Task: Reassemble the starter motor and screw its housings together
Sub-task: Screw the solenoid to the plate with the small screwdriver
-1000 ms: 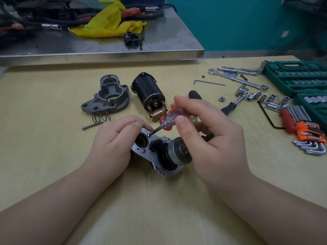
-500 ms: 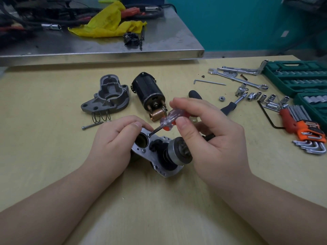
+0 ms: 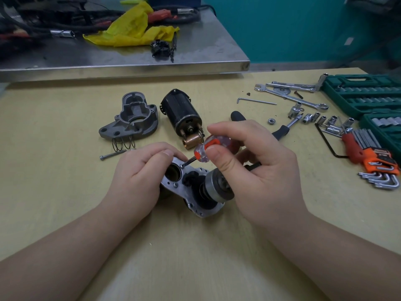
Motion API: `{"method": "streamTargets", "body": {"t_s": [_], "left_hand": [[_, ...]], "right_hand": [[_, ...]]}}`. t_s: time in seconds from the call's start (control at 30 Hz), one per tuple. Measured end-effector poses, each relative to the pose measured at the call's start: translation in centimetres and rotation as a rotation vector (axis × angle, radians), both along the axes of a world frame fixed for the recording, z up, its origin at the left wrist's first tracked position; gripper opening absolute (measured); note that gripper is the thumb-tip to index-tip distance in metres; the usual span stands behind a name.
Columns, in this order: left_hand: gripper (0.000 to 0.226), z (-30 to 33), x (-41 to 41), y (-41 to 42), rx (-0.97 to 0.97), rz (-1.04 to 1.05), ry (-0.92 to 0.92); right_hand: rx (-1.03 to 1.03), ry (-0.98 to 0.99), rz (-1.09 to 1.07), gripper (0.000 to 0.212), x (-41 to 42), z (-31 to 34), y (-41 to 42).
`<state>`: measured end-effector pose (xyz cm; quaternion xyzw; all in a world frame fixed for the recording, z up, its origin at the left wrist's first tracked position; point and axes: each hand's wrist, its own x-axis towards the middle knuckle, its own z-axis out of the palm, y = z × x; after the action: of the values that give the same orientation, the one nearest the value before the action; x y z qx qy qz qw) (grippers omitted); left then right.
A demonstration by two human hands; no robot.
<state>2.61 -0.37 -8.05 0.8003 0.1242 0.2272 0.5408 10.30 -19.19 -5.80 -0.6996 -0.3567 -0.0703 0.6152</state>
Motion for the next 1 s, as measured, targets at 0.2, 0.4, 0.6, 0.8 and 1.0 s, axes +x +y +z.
{"method": "streamTargets", "body": {"t_s": [0.2, 0.4, 0.6, 0.8, 1.0], "left_hand": [[0.035, -0.1, 0.0, 0.1, 0.011, 0.001, 0.005], [0.037, 0.1, 0.0, -0.1, 0.029, 0.009, -0.011], [0.035, 0.1, -0.1, -0.1, 0.028, 0.007, -0.002], [0.036, -0.1, 0.0, -0.1, 0.039, 0.028, 0.008], [0.033, -0.2, -0.1, 0.0, 0.053, 0.033, 0.002]], "right_hand": [[-0.011, -0.015, -0.016, 0.023, 0.0, 0.0, -0.2], [-0.187, -0.213, -0.002, 0.026, 1.2, 1.0, -0.9], [-0.239, -0.273, 0.02, 0.022, 1.3, 1.7, -0.7], [-0.226, -0.183, -0.058, 0.02, 0.8, 2.0, -0.4], [-0.239, -0.284, -0.121, 0.021, 0.4, 1.8, -0.1]]}}
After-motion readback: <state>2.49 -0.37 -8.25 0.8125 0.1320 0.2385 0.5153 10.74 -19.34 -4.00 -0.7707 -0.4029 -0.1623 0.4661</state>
